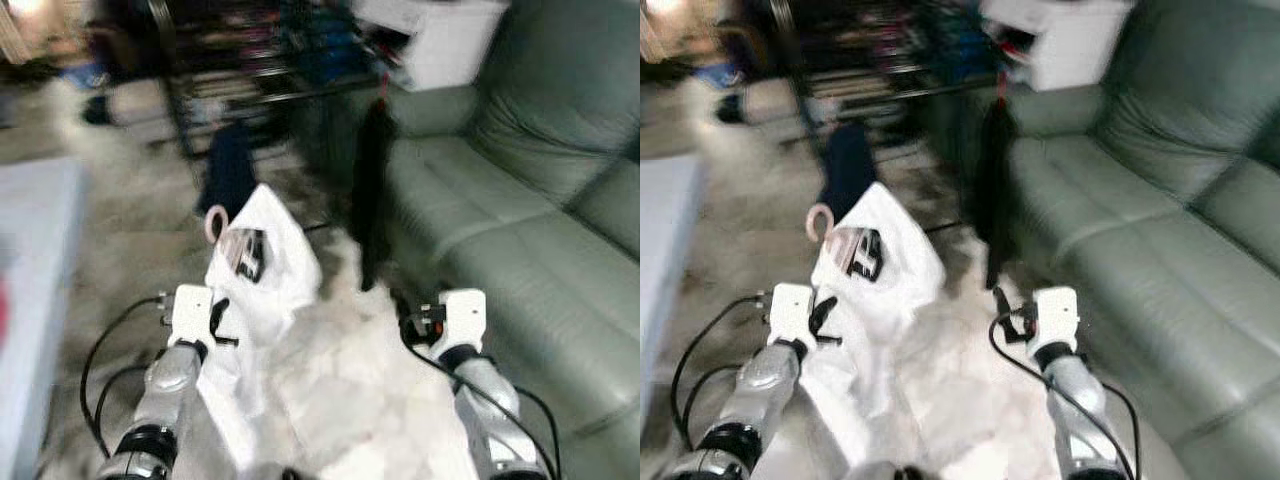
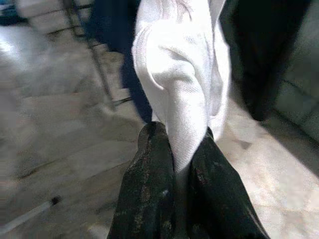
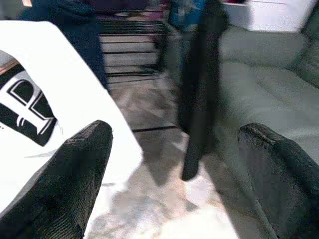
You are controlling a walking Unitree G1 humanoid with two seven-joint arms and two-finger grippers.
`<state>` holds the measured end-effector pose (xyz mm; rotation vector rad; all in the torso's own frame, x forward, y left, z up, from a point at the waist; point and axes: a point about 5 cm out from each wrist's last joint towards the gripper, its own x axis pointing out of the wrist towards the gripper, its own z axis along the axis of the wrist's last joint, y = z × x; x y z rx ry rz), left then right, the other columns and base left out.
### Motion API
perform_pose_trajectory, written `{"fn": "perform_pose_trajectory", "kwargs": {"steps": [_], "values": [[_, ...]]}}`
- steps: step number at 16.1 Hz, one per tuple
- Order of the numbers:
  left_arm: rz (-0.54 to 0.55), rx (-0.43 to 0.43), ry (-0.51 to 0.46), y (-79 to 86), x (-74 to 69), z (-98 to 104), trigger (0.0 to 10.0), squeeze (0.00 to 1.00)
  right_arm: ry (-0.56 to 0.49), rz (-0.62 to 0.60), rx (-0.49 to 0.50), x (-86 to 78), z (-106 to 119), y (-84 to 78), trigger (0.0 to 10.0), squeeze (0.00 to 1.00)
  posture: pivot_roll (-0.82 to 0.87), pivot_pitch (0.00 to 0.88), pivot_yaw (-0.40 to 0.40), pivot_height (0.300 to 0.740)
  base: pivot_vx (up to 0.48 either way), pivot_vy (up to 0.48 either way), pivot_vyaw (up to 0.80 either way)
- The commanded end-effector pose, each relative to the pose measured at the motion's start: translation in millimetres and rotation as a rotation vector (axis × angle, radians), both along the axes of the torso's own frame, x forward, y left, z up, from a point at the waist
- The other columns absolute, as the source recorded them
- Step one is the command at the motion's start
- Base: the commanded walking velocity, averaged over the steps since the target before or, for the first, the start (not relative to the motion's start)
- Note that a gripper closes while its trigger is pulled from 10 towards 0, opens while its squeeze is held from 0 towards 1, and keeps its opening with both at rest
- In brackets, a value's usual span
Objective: Hang hanger
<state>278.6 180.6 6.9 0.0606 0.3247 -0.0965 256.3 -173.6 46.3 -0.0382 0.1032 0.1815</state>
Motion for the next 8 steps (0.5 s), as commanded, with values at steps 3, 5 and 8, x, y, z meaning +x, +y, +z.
{"fn": "perform_pose_trajectory", "kwargs": {"steps": [3, 5, 8], "values": [[-0.009, -0.001, -0.088, -0.4, 11.2, 16.9, 10.0, 0.0, -0.015, -0.001, 0.012, 1.2, 2.8, 0.0, 10.0, 0.0, -0.05, 0.0, 0.049, 0.74, 0.446, 0.0, 0.0], [-0.011, -0.001, -0.089, -0.8, 11.4, 17.2, 10.0, 0.0, -0.017, 0.008, 0.011, 0.9, 3.3, 1.5, 10.0, 0.0, -0.05, 0.0, 0.049, 0.74, 0.437, 0.0, 0.0], [-0.013, -0.003, -0.085, -3.0, 11.1, 16.6, 10.0, 0.0, -0.017, 0.019, 0.012, 0.3, 3.5, 2.9, 10.0, 0.0, -0.05, 0.0, 0.047, 0.74, 0.404, 0.0, 0.0]]}}
